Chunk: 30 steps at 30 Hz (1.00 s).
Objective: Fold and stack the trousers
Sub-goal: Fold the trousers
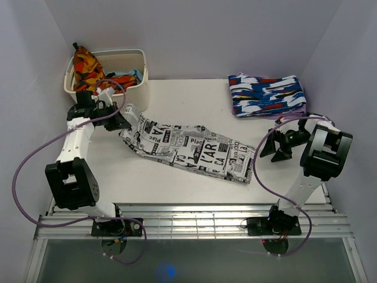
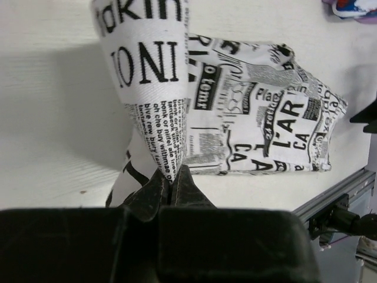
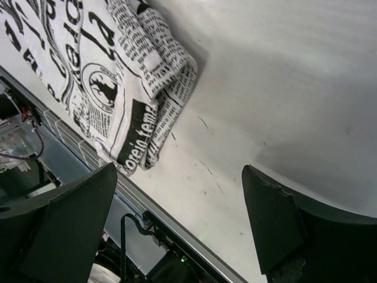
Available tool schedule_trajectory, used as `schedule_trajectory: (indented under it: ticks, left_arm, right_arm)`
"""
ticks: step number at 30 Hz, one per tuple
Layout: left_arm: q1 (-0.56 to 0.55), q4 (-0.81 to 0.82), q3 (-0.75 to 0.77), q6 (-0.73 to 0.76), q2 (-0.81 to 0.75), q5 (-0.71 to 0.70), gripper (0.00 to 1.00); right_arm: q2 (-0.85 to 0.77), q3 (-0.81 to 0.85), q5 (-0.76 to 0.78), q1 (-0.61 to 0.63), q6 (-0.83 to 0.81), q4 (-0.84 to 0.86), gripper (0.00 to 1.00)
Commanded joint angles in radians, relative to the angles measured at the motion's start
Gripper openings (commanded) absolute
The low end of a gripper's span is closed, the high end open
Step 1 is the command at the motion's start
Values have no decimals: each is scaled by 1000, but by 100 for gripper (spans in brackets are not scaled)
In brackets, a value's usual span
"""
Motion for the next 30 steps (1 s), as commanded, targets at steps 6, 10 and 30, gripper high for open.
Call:
schedule_trajectory:
  ticks: [6,10,30]
  left_arm:
    - [-314,-56,129,-162,-62,-124,0]
    - [-440,-33,145,-197,-27,-142,0]
    - [-907,269,246,-586,266,-176,0]
  right_arm:
    - [29,-97,-153,68,105,93,97]
    - [53,-142,-134,99,142,137,95]
    - [104,-158,-251,188,206,284,8]
